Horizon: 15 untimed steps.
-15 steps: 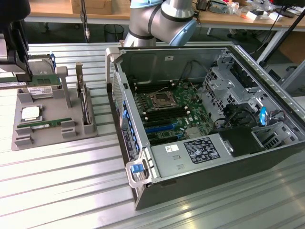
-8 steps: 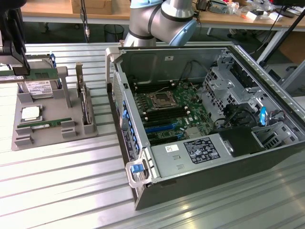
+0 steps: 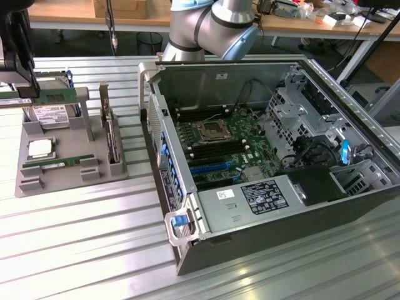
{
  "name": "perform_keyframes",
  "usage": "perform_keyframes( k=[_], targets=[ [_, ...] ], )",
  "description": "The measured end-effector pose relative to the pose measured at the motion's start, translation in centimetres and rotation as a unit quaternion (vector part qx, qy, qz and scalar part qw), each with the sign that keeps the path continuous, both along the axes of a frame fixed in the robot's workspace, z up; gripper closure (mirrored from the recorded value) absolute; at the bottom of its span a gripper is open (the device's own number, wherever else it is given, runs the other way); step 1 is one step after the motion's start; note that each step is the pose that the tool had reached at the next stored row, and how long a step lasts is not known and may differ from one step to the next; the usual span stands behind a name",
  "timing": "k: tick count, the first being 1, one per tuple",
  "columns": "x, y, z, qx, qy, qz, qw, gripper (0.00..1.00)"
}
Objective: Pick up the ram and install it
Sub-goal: 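Pick up the ram and move it above insertion slot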
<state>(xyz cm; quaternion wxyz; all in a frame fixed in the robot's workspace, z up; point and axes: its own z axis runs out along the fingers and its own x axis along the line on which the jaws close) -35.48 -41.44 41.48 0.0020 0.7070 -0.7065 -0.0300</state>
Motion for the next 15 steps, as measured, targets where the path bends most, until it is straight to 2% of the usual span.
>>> perform_keyframes(
  k=[5, 15],
  targets=[
    [1.5, 0.0, -0.01, 0.0, 0.0, 0.0, 1.0, 0.88],
    [3.7, 0.0, -0.01, 0.0001, -0.0001, 0.0, 1.0, 0.88]
  ],
)
